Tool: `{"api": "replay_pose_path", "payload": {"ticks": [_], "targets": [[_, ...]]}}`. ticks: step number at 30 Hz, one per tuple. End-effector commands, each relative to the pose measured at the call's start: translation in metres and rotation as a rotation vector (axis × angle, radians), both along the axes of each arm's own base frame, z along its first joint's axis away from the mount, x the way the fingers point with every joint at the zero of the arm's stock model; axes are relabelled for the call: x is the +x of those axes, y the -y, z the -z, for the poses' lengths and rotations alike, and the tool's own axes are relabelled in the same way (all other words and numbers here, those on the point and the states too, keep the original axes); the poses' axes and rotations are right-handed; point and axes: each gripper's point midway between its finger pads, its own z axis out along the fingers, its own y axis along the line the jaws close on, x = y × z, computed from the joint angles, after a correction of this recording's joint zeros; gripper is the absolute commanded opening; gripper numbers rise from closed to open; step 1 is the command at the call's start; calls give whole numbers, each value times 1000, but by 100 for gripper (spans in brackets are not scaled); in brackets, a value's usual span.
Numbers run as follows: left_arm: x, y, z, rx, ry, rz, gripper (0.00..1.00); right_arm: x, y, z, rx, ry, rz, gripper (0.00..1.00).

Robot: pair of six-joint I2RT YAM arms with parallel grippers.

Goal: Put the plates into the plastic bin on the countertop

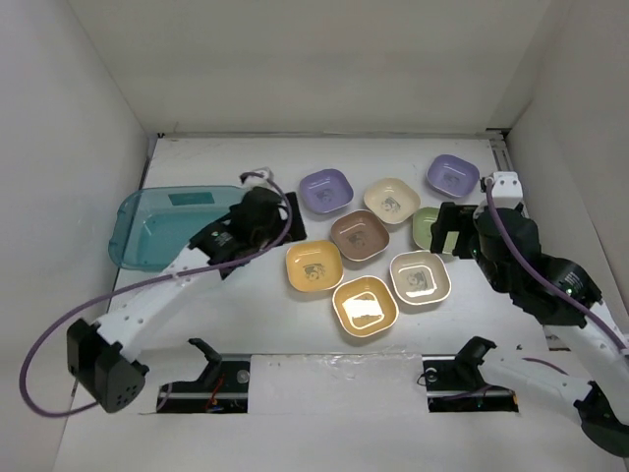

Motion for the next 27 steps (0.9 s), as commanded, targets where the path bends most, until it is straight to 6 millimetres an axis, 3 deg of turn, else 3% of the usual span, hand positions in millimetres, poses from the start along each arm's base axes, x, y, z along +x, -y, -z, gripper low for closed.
{"api": "replay_pose_path", "payload": {"ticks": [1,4,7,8,10,12,13,15,20,21,22,24,27], "targets": [[-10,15,13,92,-23,-94,100,12,-18,-14,57,52,-40,100],[-21,18,29,111,-38,-138,100,11,-22,-20,85,82,-62,100],[-32,24,59,126,-103,-192,100,8,-25,-19,100,91,-95,100],[-38,21,81,169,-143,-193,100,7,-27,-19,110,94,-109,100],[-38,23,97,160,-163,-226,97,6,-31,-21,113,98,-135,100],[-39,22,117,187,-188,-234,93,4,-35,-24,132,106,-160,100],[-37,25,121,172,-183,-240,86,3,-36,-24,126,105,-172,100],[-39,20,138,202,-205,-268,84,3,-39,-26,136,110,-185,100],[-36,26,170,195,-240,-272,70,1,-44,-25,142,111,-222,100],[-38,20,178,211,-262,-279,65,-1,-43,-27,147,118,-222,100],[-39,20,181,214,-269,-287,51,-1,-43,-27,147,118,-222,100],[-41,18,188,227,-277,-288,43,-2,-41,-29,153,126,-222,100],[-45,12,195,227,-294,-301,21,-4,-40,-31,158,133,-222,100]]}}
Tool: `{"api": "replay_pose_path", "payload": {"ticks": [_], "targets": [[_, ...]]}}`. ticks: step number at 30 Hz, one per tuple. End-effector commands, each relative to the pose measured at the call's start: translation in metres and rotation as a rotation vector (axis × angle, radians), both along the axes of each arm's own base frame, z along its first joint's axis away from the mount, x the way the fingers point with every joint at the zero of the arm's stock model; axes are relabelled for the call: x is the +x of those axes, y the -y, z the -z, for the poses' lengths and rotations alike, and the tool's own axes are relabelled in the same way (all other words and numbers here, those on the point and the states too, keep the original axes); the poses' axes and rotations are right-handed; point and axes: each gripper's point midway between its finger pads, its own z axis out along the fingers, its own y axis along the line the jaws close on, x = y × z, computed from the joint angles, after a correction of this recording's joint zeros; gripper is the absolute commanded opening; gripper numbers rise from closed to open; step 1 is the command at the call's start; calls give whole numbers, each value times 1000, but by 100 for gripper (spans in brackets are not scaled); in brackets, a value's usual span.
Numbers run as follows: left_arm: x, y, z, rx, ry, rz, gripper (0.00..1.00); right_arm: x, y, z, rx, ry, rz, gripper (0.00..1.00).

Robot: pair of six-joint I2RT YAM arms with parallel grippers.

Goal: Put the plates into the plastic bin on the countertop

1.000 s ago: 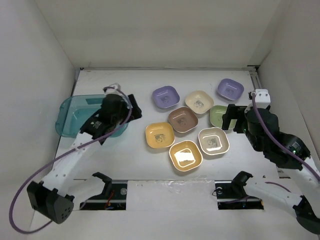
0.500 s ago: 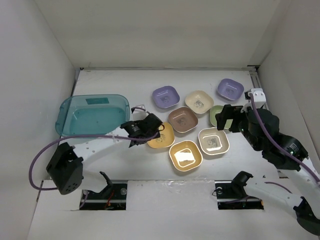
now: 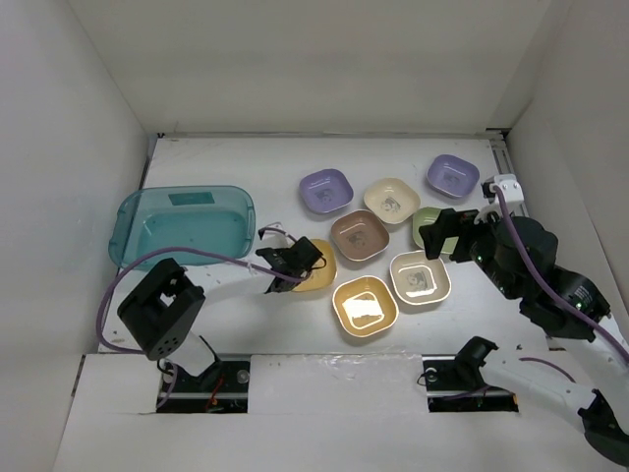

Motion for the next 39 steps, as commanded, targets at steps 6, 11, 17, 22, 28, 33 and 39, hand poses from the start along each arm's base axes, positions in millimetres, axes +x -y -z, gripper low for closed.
{"api": "replay_pose_path", "payload": {"ticks": [6,11,17,22,28,33,39], "targets": [[-16,2,-41,-10,81,-57,0,-1,-4,-18,48,62,-26,100],[-17,1,-111,-26,190,-55,0,-1,-4,-22,54,68,-26,100],[34,-34,-197,-79,392,-157,0,0,-6,-29,60,83,-39,100],[84,-83,-225,-123,462,-282,0,10,-21,-26,37,74,-72,100],[123,-177,-212,-191,481,-503,0,18,-33,-19,15,63,-100,100],[116,-202,-179,-208,444,-655,0,24,-41,-7,0,44,-124,100],[107,-204,-131,-188,354,-711,0,22,-44,-3,5,40,-143,100]]}}
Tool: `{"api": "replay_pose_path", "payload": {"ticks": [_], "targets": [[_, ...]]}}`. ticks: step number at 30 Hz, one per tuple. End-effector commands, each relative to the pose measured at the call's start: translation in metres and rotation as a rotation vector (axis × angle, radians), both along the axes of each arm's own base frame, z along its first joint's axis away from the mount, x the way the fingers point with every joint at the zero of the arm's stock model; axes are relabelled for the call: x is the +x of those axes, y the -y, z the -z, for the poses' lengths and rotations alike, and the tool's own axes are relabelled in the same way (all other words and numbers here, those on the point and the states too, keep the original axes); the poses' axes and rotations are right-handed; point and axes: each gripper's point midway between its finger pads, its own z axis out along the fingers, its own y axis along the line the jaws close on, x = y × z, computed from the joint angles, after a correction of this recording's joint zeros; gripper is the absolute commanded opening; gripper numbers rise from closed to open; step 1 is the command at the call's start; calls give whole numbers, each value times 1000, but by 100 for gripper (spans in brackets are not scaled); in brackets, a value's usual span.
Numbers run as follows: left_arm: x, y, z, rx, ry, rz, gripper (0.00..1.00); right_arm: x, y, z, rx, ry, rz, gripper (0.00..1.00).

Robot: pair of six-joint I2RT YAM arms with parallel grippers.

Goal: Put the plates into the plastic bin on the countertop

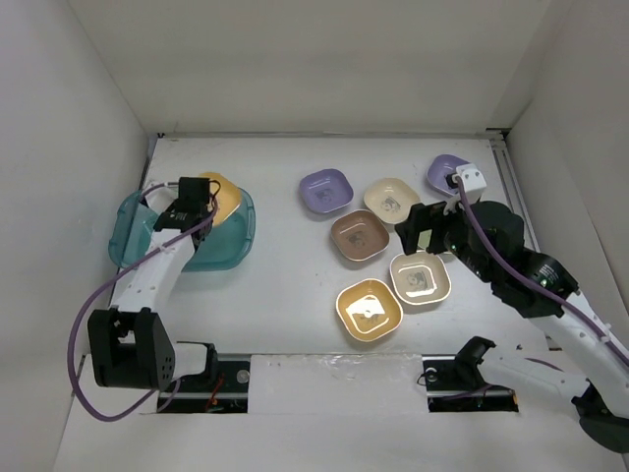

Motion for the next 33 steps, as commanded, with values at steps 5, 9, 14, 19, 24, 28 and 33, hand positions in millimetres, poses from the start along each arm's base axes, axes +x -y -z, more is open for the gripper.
{"api": "replay_pose_path", "payload": {"ticks": [5,9,14,19,24,28,33], "targets": [[-13,2,46,-50,-27,-52,0,1,-3,-13,43,54,-21,100],[-7,8,62,-62,-58,-22,0,-1,-7,-9,50,39,-37,100],[0,14,56,-70,-32,7,49,-1,-7,-9,50,39,-37,100],[7,24,14,-41,77,87,82,-2,-8,-9,58,44,-46,100],[22,88,-40,41,217,345,98,2,-7,-1,48,32,-19,100],[34,177,-40,112,138,566,100,9,-6,10,38,11,20,100],[63,248,1,118,27,668,100,19,5,10,39,11,69,100]]}}
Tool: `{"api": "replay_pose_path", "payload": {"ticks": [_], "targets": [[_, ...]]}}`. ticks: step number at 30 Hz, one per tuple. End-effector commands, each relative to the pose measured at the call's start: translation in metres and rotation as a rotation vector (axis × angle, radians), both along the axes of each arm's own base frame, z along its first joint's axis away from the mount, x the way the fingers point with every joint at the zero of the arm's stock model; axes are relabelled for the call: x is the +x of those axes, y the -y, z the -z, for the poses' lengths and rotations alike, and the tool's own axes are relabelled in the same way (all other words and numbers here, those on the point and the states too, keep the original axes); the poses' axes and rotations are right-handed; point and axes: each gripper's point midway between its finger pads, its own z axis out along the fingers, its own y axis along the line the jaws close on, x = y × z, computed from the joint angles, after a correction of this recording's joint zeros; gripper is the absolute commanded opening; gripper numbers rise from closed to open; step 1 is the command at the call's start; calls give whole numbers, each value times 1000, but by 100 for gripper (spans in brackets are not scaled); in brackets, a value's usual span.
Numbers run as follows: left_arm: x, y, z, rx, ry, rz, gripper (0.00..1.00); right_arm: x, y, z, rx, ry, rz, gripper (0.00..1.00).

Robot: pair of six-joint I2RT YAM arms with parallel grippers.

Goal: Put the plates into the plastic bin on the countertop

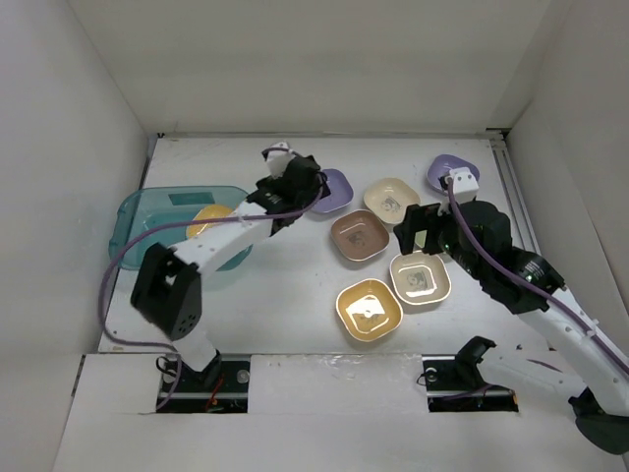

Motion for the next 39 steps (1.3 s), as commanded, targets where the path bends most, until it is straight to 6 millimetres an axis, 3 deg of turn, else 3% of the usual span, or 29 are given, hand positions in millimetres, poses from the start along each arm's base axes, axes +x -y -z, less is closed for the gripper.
{"api": "replay_pose_path", "payload": {"ticks": [1,3,4,13,16,18,21,22,26,28,29,31,33,34,39], "targets": [[11,14,40,83,-88,23,100,9,1,-15,56,54,28,100],[23,21,38,84,-78,16,100,11,3,-15,62,49,28,100],[29,24,52,106,-98,9,100,11,3,-15,62,49,28,100],[84,23,98,142,-174,-40,97,8,3,-8,57,45,0,100],[97,21,117,144,-223,-41,84,8,1,-8,59,43,-9,100],[102,10,127,130,-252,-71,74,8,1,-8,59,43,-9,100],[99,8,140,114,-274,-60,73,9,4,-12,56,54,-3,100],[101,10,141,101,-266,-53,69,7,5,-15,62,63,-3,100],[101,12,153,111,-295,-47,24,9,7,-15,62,63,6,100],[104,16,145,97,-290,-38,0,7,8,-21,73,78,6,100],[104,16,145,97,-290,-38,0,7,8,-21,73,78,6,100],[107,21,120,62,-247,-27,0,6,9,-19,73,78,6,100],[110,22,78,25,-170,-19,0,6,9,-19,73,78,6,100],[113,18,45,12,-110,-39,0,5,8,-19,75,76,-2,100],[103,-23,-27,14,-45,-158,0,5,8,-15,70,69,-2,100]]}}
